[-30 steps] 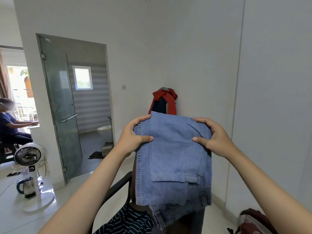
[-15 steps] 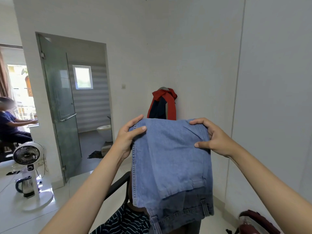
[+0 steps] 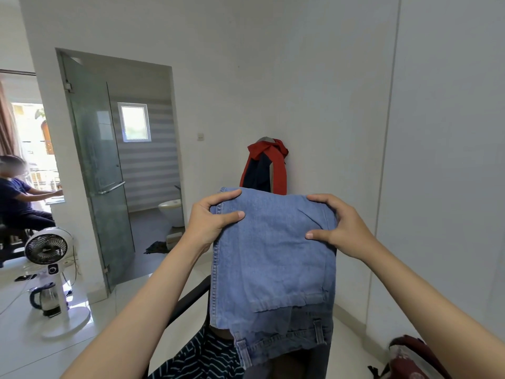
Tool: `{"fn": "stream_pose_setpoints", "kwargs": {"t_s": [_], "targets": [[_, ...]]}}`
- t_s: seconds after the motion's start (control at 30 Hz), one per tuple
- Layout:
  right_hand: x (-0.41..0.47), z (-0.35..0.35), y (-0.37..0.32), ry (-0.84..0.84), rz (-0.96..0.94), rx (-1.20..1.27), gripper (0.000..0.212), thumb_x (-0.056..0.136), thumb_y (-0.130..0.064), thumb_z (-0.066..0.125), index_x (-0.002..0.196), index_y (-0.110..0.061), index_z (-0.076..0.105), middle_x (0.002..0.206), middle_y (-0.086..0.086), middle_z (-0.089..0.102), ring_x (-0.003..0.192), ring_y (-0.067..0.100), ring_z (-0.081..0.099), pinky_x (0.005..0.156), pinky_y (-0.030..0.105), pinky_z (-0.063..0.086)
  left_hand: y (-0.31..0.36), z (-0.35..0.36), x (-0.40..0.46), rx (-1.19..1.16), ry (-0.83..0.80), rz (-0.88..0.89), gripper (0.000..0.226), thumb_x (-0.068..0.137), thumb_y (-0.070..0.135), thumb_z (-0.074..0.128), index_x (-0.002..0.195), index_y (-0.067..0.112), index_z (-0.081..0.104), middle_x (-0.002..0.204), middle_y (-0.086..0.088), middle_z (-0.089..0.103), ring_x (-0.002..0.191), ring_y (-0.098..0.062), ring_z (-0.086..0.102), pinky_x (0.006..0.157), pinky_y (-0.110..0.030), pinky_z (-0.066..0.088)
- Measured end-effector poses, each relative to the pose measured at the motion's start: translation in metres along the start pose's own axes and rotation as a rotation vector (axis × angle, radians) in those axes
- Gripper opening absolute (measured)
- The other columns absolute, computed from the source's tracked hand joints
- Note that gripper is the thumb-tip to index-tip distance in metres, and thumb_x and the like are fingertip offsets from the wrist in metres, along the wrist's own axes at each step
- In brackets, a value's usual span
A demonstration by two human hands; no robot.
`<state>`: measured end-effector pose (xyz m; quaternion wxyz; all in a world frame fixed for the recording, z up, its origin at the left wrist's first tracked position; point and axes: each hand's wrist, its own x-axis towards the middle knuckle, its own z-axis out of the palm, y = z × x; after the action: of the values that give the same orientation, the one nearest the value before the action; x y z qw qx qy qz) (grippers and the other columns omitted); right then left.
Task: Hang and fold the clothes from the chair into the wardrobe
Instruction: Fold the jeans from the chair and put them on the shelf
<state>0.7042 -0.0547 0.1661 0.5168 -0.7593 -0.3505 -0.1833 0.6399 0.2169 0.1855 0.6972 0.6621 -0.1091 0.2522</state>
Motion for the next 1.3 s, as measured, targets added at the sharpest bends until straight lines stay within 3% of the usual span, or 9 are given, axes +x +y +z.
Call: {"fn": "stream_pose_setpoints", "kwargs": {"t_s": [0.2, 0.4, 0.63, 0.8, 0.87, 0.93, 1.03, 1.17, 1.3], "targets": [[-0.009, 0.004, -0.003, 0.059, -0.055, -0.177, 0.067, 0.065, -0.018, 0.087, 0.119, -0.041, 0.054, 0.121, -0.03, 0.054, 0.108, -0.016, 0.052, 0.089, 0.004, 0.041, 0.001, 0.001, -0.003, 0.054, 0.048, 0.08, 0.041, 0.07, -0.009, 0.076, 0.097, 0.021, 0.073, 0.098, 0.008, 0.072, 0.089, -0.007, 0.069, 0.077, -0.021, 0.056], [-0.018, 0.01, -0.009, 0.143, -0.054, 0.212, 0.045, 0.07, 0.004, 0.078, 0.091, -0.035, 0.074, 0.103, -0.009, 0.071, 0.105, 0.01, 0.064, 0.094, 0.024, 0.05, 0.004, 0.0, -0.002, -0.016, 0.111, 0.059, 0.041, 0.068, -0.009, 0.077, 0.091, 0.025, 0.075, 0.099, 0.008, 0.072, 0.09, -0.009, 0.069, 0.08, -0.027, 0.056], [-0.016, 0.009, -0.017, 0.26, -0.003, 0.152, 0.031, 0.069, -0.002, 0.081, 0.081, -0.029, 0.074, 0.087, -0.02, 0.073, 0.093, 0.003, 0.068, 0.088, 0.02, 0.052, 0.01, -0.005, -0.003, -0.027, 0.084, 0.031, 0.042, 0.068, -0.008, 0.078, 0.093, 0.025, 0.076, 0.106, -0.002, 0.071, 0.098, -0.021, 0.068, 0.087, -0.039, 0.055], [-0.018, 0.01, -0.021, 0.316, 0.03, 0.126, 0.039, 0.067, -0.003, 0.083, 0.091, -0.028, 0.067, 0.096, -0.005, 0.07, 0.089, 0.008, 0.068, 0.08, 0.023, 0.055, 0.02, -0.006, -0.005, 0.18, 0.006, 0.148, 0.053, 0.07, -0.003, 0.079, 0.111, 0.027, 0.066, 0.111, 0.009, 0.066, 0.094, 0.002, 0.065, 0.082, -0.018, 0.054], [-0.019, 0.009, -0.024, 0.313, 0.025, 0.09, 0.047, 0.067, -0.004, 0.084, 0.096, -0.031, 0.06, 0.092, -0.005, 0.069, 0.079, 0.002, 0.066, 0.068, 0.016, 0.052, 0.022, -0.006, -0.004, 0.226, -0.007, 0.169, 0.064, 0.068, -0.001, 0.081, 0.122, 0.027, 0.061, 0.115, 0.015, 0.062, 0.099, 0.005, 0.062, 0.083, -0.013, 0.051], [-0.023, 0.009, -0.027, 0.292, -0.033, -0.018, 0.045, 0.068, -0.005, 0.083, 0.096, -0.032, 0.06, 0.098, -0.015, 0.065, 0.085, -0.009, 0.061, 0.072, 0.007, 0.046, 0.023, -0.007, -0.005, 0.264, -0.007, 0.179, 0.068, 0.067, 0.001, 0.082, 0.125, 0.027, 0.059, 0.116, 0.019, 0.06, 0.103, 0.006, 0.06, 0.085, -0.011, 0.049], [-0.027, 0.009, -0.028, 0.274, -0.095, -0.089, 0.043, 0.07, -0.004, 0.082, 0.097, -0.034, 0.064, 0.1, -0.021, 0.065, 0.096, -0.012, 0.057, 0.082, 0.004, 0.041, 0.025, -0.006, -0.011, 0.278, -0.002, 0.209, 0.06, 0.067, -0.001, 0.081, 0.119, 0.022, 0.063, 0.109, 0.02, 0.062, 0.095, 0.01, 0.062, 0.079, -0.008, 0.049], [-0.027, 0.011, -0.027, 0.34, -0.059, 0.091, 0.04, 0.068, 0.003, 0.08, 0.091, -0.028, 0.071, 0.096, -0.014, 0.07, 0.093, -0.002, 0.064, 0.082, 0.011, 0.047, 0.024, -0.004, -0.015, 0.191, 0.03, 0.206, 0.046, 0.068, -0.004, 0.08, 0.1, 0.027, 0.069, 0.104, 0.015, 0.064, 0.088, 0.005, 0.064, 0.072, -0.012, 0.051], [-0.027, 0.018, -0.035, 0.359, 0.01, 0.295, 0.036, 0.069, 0.009, 0.076, 0.073, -0.027, 0.075, 0.081, -0.015, 0.072, 0.083, -0.001, 0.066, 0.074, 0.011, 0.049, 0.021, -0.001, -0.012, 0.041, 0.086, 0.106, 0.036, 0.066, -0.005, 0.08, 0.079, 0.028, 0.072, 0.106, 0.002, 0.064, 0.093, -0.019, 0.064, 0.078, -0.037, 0.057]]}}
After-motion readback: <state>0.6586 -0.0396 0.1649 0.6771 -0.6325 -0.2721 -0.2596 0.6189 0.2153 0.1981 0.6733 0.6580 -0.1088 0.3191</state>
